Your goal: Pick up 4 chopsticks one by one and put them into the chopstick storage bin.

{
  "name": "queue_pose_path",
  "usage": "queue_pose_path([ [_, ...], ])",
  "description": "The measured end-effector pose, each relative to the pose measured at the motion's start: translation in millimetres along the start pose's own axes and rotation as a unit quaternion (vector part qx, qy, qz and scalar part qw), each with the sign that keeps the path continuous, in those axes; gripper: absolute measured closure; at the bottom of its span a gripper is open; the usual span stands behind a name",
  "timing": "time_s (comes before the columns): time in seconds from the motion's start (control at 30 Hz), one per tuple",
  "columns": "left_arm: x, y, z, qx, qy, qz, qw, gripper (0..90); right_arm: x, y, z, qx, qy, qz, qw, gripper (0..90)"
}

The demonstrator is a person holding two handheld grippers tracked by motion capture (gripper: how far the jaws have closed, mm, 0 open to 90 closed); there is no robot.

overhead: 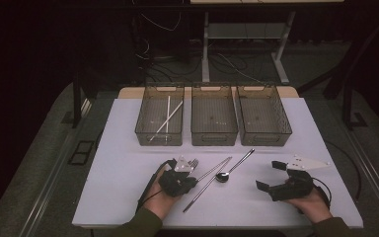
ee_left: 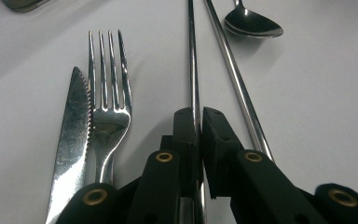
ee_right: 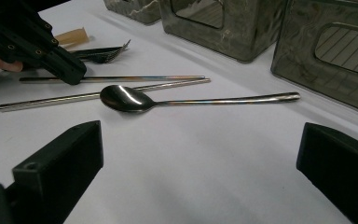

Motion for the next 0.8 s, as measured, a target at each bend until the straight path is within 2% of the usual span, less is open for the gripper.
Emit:
queue_pose_path([
  [0.03, -0.2, -0.5, 0.2, -0.003, 0.000, -0.005, 1.0000, 83.6, -0.1, 0.0, 0.1, 0.000, 0.000, 0.000, 1.0000, 0.8],
  [0.17, -2.6, -0.4, 0.3, -0.002, 0.013, 0.006, 0.9999, 84.8, 0.7, -0.2, 0.5, 0.001, 0.000, 0.000, 1.0000, 0.7],
  [0.2, -3.0, -0.5, 0.2, -0.003, 0.013, 0.003, 0.9999, 84.9, 0.9, -0.2, 0.6, 0.001, 0.000, 0.000, 1.0000, 0.8],
  [0.3, -0.2, -1.4, -0.1, -0.009, 0.003, -0.003, 1.0000, 85.1, 1.1, 0.0, 0.2, 0.000, 0.000, 0.001, 1.0000, 0.7],
  [0.33, -0.9, -1.5, -0.3, -0.010, 0.001, -0.012, 0.9999, 85.1, 0.9, 0.1, 0.2, 0.000, 0.000, 0.000, 1.0000, 0.8],
  [0.43, 0.8, -0.5, -0.4, -0.009, -0.003, -0.008, 0.9999, 85.1, 1.0, 0.2, -0.3, -0.001, 0.001, 0.001, 1.0000, 0.7],
  [0.47, 1.3, -0.4, -0.8, -0.009, -0.006, -0.014, 0.9998, 85.1, 0.8, 0.1, -0.3, -0.001, 0.001, 0.001, 1.0000, 0.8],
  [0.63, 6.0, 1.8, -6.8, -0.016, -0.011, -0.015, 0.9997, 85.1, 0.8, 0.3, -0.5, -0.002, 0.001, 0.000, 1.0000, 0.8],
  [0.67, 5.7, 2.6, -8.5, -0.018, -0.010, -0.025, 0.9995, 85.1, 0.7, 0.2, -0.4, -0.002, 0.002, 0.000, 1.0000, 0.8],
  [0.7, 7.2, 3.2, -9.6, -0.021, -0.012, -0.022, 0.9995, 85.1, 0.9, 0.2, -0.4, -0.001, 0.002, 0.000, 1.0000, 0.7],
  [0.73, 7.1, 3.6, -10.4, -0.023, -0.014, -0.027, 0.9993, 85.1, 0.9, 0.2, -0.4, -0.002, 0.002, 0.001, 1.0000, 0.7],
  [0.8, 8.6, 4.2, -13.0, -0.022, -0.018, -0.021, 0.9994, 85.1, 1.0, 0.2, -0.4, -0.001, 0.002, 0.000, 1.0000, 0.7],
])
Point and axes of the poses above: each handheld gripper's, and its own axes: z roughly forward along the jaws, y roughly out of its top, x roughly to its left, the point moved 5 cm from there along z, roughly forward along the jaws, and after that the axes turned 7 degrees about z, right-handed, at the moved point
